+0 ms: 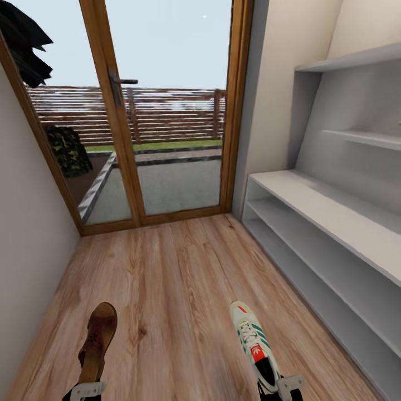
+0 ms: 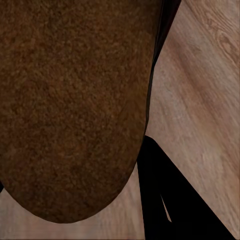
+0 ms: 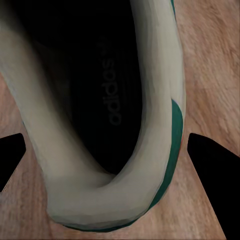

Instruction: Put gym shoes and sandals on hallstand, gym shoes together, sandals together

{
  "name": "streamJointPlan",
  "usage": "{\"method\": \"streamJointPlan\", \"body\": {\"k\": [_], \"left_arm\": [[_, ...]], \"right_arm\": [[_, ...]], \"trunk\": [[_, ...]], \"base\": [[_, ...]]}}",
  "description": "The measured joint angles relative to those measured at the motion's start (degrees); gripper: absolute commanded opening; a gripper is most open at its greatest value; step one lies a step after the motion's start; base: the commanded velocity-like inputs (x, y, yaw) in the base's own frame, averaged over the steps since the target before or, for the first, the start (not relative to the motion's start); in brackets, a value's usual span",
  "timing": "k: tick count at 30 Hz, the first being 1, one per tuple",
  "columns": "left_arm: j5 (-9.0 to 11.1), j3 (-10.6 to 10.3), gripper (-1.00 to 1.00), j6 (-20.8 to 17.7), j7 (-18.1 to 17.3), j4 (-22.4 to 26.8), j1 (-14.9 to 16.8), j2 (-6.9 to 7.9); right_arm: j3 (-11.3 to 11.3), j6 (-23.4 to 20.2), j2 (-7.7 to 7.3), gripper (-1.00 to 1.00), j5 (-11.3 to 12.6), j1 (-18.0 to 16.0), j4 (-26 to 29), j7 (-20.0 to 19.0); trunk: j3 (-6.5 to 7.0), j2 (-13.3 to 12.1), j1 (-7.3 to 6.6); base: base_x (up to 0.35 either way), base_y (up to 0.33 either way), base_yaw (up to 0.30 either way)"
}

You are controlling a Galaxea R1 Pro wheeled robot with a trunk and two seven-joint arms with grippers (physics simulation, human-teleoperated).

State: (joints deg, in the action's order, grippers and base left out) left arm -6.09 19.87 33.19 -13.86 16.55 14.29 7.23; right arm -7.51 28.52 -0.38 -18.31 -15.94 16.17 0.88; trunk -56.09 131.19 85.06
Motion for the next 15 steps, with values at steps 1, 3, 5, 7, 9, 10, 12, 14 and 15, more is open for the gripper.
{"method": "streamJointPlan", "body": {"k": [1, 3, 5, 7, 9, 10, 12, 14, 15], "left_arm": [[-0.02, -0.02, -1.0, 0.0, 0.0, 0.0, 0.0, 0.0], [-0.01, -0.01, -1.0, 0.0, 0.0, 0.0, 0.0, 0.0], [-0.01, -0.01, -1.0, 0.0, 0.0, 0.0, 0.0, 0.0], [-0.01, -0.01, -1.0, 0.0, 0.0, 0.0, 0.0, 0.0], [-0.01, -0.01, -1.0, 0.0, 0.0, 0.0, 0.0, 0.0], [-0.01, -0.01, -1.0, 0.0, 0.0, 0.0, 0.0, 0.0], [-0.01, -0.01, -1.0, 0.0, 0.0, 0.0, 0.0, 0.0], [-0.01, -0.01, -1.0, 0.0, 0.0, 0.0, 0.0, 0.0], [-0.01, -0.01, -1.0, 0.0, 0.0, 0.0, 0.0, 0.0]], "right_arm": [[-0.02, 0.0, 0.0, -1.0, 0.01, 0.0, -0.01, 0.0], [-0.01, 0.0, 0.0, -1.0, 0.01, 0.02, -0.01, 0.0], [-0.01, 0.0, 0.0, -1.0, 0.01, 0.01, -0.02, 0.0], [-0.01, 0.0, 0.02, -1.0, 0.01, 0.0, -0.02, 0.0], [-0.02, 0.0, 0.01, -1.0, 0.01, 0.0, -0.02, 0.0], [-0.01, 0.0, 0.0, -1.0, 0.01, 0.0, -0.02, 0.0], [-0.01, 0.0, 0.0, -1.0, 0.01, 0.0, -0.02, 0.0], [-0.01, 0.0, 0.01, -1.0, 0.01, 0.0, -0.03, 0.0], [-0.01, 0.0, 0.02, -1.0, 0.01, 0.0, -0.03, 0.0]], "trunk": [[0.0, 0.0, 0.0], [0.0, 0.0, 0.0], [0.0, 0.0, 0.0], [0.0, 0.0, 0.0], [0.01, 0.0, 0.0], [0.02, 0.0, 0.0], [0.06, 0.0, 0.0], [0.09, 0.0, 0.0], [0.11, 0.0, 0.0]], "base": [[0.287, 0.218, -0.276], [0.287, 0.218, -0.286], [0.287, 0.218, -0.293], [0.287, 0.22, -0.297], [0.286, 0.224, -0.299], [0.286, 0.226, -0.299], [0.286, 0.227, -0.3], [0.285, 0.229, -0.3], [0.285, 0.229, -0.3]]}}
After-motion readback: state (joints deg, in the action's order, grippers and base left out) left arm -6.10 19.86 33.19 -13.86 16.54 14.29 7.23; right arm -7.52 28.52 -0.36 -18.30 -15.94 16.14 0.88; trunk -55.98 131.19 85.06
